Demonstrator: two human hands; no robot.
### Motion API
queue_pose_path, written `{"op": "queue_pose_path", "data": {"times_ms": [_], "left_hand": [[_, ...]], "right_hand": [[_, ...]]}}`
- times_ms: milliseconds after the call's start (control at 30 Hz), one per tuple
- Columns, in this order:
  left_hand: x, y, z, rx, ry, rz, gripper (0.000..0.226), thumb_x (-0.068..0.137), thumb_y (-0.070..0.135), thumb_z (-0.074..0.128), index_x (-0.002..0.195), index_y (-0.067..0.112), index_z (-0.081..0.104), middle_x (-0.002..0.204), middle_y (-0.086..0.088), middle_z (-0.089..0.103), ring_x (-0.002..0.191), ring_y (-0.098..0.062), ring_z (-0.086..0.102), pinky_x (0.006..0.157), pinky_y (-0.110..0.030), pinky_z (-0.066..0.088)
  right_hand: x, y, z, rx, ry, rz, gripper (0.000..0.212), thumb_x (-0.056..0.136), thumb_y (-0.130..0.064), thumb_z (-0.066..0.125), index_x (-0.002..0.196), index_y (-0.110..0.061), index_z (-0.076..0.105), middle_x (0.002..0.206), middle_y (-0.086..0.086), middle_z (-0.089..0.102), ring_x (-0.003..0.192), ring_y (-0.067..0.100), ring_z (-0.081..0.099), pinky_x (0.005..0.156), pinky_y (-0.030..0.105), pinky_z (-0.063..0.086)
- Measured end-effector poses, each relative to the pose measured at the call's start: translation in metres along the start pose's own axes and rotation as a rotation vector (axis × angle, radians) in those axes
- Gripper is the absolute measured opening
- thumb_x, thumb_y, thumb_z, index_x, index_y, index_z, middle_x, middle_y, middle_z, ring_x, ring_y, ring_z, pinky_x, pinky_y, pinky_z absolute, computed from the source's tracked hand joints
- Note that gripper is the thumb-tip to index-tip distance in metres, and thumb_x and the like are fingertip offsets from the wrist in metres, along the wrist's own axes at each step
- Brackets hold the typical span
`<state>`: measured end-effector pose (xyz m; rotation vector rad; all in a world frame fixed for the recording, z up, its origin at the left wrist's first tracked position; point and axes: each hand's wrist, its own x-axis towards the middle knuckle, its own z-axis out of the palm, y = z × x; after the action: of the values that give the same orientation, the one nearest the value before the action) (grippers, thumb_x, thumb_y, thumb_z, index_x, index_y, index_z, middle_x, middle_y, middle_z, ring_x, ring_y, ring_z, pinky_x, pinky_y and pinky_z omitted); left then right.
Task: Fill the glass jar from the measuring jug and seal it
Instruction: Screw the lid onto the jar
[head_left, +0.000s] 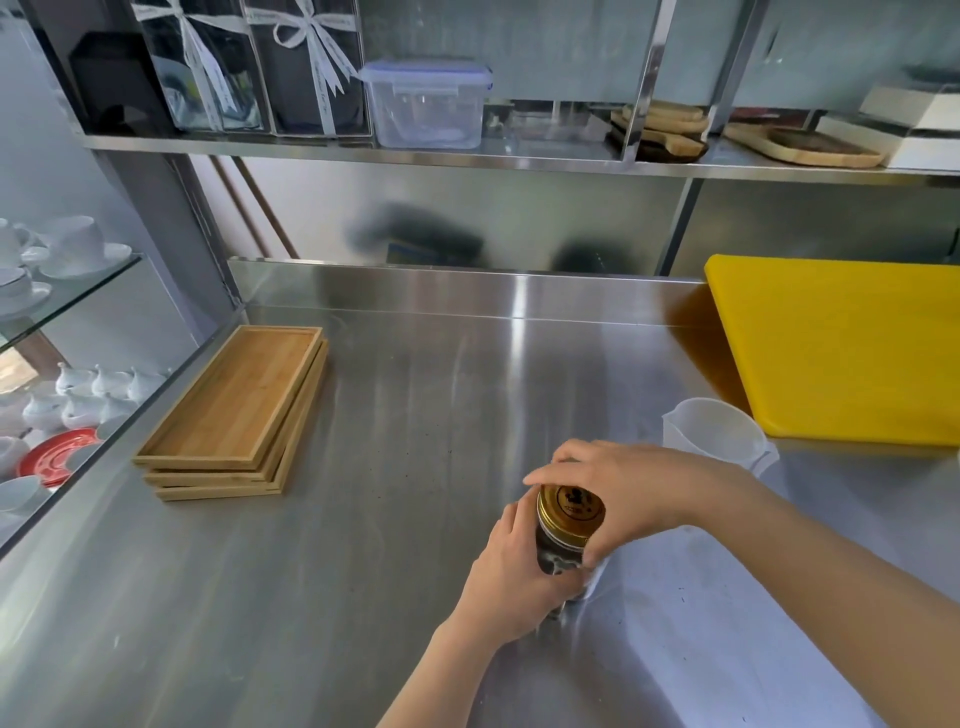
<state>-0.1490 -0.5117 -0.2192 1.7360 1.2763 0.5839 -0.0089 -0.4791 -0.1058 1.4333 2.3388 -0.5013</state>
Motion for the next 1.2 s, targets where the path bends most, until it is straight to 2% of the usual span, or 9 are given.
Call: {"op": "queue_pose_path", "data": {"times_ms": [100, 200, 300, 500, 600, 667, 833, 1000, 1200], "left_hand": [[0.000, 0.000, 0.001, 0.007, -0.003, -0.014, 0.086, 0.056, 0.062, 0.055, 0.133, 0.033, 0.031, 0.125, 0.010, 0.044, 0.113, -0.011, 0.048, 0.096, -0.035, 0.045], [0.002, -0.002, 0.002, 0.013, 0.000, -0.019, 0.082, 0.059, 0.058, 0.058, 0.133, 0.038, 0.029, 0.128, 0.015, 0.043, 0.115, -0.009, 0.047, 0.096, -0.036, 0.045], [0.001, -0.003, 0.002, 0.022, -0.009, -0.019, 0.079, 0.064, 0.053, 0.060, 0.134, 0.041, 0.025, 0.126, 0.018, 0.042, 0.115, -0.009, 0.047, 0.093, -0.035, 0.045], [0.001, 0.000, 0.001, 0.014, 0.007, -0.011, 0.083, 0.057, 0.060, 0.056, 0.132, 0.035, 0.031, 0.125, 0.013, 0.045, 0.113, -0.010, 0.048, 0.092, -0.031, 0.044], [0.003, -0.003, 0.003, 0.012, 0.003, -0.015, 0.082, 0.060, 0.057, 0.060, 0.133, 0.042, 0.026, 0.130, 0.017, 0.042, 0.117, -0.009, 0.047, 0.097, -0.035, 0.044], [0.003, -0.002, 0.003, 0.015, 0.001, -0.021, 0.083, 0.059, 0.059, 0.059, 0.133, 0.041, 0.025, 0.130, 0.017, 0.041, 0.117, -0.009, 0.047, 0.095, -0.033, 0.044], [0.001, 0.003, 0.000, 0.008, 0.014, -0.010, 0.089, 0.053, 0.064, 0.053, 0.133, 0.033, 0.030, 0.124, 0.014, 0.043, 0.114, -0.010, 0.048, 0.093, -0.029, 0.043], [0.003, 0.002, 0.002, 0.000, 0.015, -0.019, 0.081, 0.056, 0.061, 0.057, 0.129, 0.036, 0.033, 0.124, 0.015, 0.045, 0.112, -0.008, 0.048, 0.093, -0.031, 0.044], [0.009, 0.003, -0.006, -0.042, -0.054, -0.028, 0.067, 0.064, 0.038, 0.066, 0.124, 0.033, 0.037, 0.118, 0.010, 0.046, 0.107, -0.012, 0.050, 0.092, -0.032, 0.045]], "right_hand": [[0.000, 0.000, -0.002, -0.002, 0.021, -0.071, 0.066, 0.076, -0.029, 0.071, 0.131, -0.039, 0.035, 0.130, -0.007, 0.041, 0.118, 0.018, 0.043, 0.091, 0.034, 0.051], [0.001, -0.007, -0.001, -0.128, 0.151, 0.021, 0.054, 0.079, -0.055, 0.058, 0.124, -0.028, 0.043, 0.120, -0.002, 0.054, 0.105, 0.021, 0.054, 0.085, 0.035, 0.052], [0.003, -0.007, 0.002, -0.192, 0.184, 0.118, 0.074, 0.072, -0.077, 0.044, 0.125, -0.025, 0.044, 0.120, 0.000, 0.058, 0.106, 0.023, 0.057, 0.087, 0.038, 0.049], [-0.005, -0.005, -0.003, -0.051, 0.030, -0.037, 0.060, 0.079, -0.038, 0.066, 0.131, -0.039, 0.036, 0.129, -0.005, 0.043, 0.115, 0.019, 0.046, 0.090, 0.038, 0.050], [-0.002, -0.005, -0.001, -0.140, 0.200, 0.056, 0.054, 0.081, -0.061, 0.052, 0.123, -0.028, 0.045, 0.118, 0.001, 0.056, 0.104, 0.023, 0.055, 0.086, 0.039, 0.052], [-0.002, -0.002, 0.000, -0.126, 0.184, 0.063, 0.060, 0.078, -0.065, 0.052, 0.126, -0.029, 0.044, 0.123, 0.000, 0.054, 0.108, 0.022, 0.053, 0.088, 0.039, 0.051], [-0.005, -0.003, 0.000, -0.094, 0.056, -0.090, 0.062, 0.080, -0.027, 0.067, 0.131, -0.042, 0.036, 0.134, -0.006, 0.039, 0.119, 0.018, 0.041, 0.091, 0.039, 0.050], [-0.001, 0.002, 0.004, -0.114, 0.109, -0.031, 0.061, 0.080, -0.046, 0.063, 0.132, -0.039, 0.032, 0.126, -0.001, 0.046, 0.111, 0.023, 0.051, 0.087, 0.036, 0.053], [0.001, 0.010, 0.018, -0.231, 0.272, -0.177, 0.060, 0.081, -0.063, 0.048, 0.133, -0.036, 0.033, 0.122, 0.000, 0.049, 0.106, 0.019, 0.050, 0.083, 0.038, 0.053]]}}
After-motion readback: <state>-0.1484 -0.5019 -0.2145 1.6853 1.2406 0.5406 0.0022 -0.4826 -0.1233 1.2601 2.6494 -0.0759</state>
